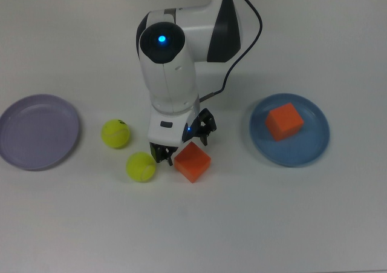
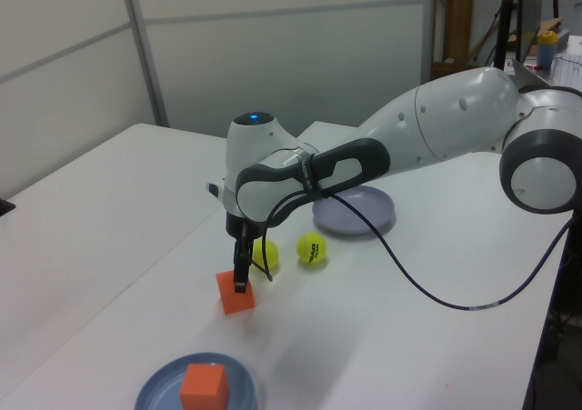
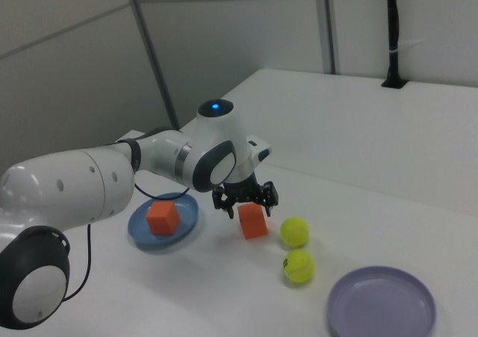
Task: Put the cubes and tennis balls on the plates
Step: 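Move to the second orange cube and grasp it, then carry the second cube and stack it on the first cube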
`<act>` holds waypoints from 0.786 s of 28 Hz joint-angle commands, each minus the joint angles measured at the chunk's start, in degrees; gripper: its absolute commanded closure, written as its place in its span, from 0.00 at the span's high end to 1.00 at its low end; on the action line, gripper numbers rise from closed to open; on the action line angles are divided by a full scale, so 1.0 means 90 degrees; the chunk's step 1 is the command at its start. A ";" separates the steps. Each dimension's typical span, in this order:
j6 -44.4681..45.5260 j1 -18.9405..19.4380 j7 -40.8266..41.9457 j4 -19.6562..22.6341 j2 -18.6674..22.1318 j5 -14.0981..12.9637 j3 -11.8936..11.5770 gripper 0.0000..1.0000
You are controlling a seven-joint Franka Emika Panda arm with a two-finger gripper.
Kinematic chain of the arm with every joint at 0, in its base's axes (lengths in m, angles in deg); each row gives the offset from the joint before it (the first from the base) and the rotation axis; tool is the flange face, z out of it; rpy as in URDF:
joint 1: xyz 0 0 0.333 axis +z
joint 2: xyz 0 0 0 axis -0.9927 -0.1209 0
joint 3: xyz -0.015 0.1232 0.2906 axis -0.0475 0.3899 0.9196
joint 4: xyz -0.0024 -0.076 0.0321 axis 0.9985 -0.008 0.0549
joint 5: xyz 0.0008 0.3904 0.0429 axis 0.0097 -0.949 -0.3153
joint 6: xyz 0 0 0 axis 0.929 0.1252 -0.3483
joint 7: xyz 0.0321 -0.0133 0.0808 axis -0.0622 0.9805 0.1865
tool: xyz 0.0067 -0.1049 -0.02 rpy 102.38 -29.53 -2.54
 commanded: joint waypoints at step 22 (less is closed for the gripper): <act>-0.0312 0.0026 0.0606 -0.0169 -0.0453 -0.0452 0.0005 0.00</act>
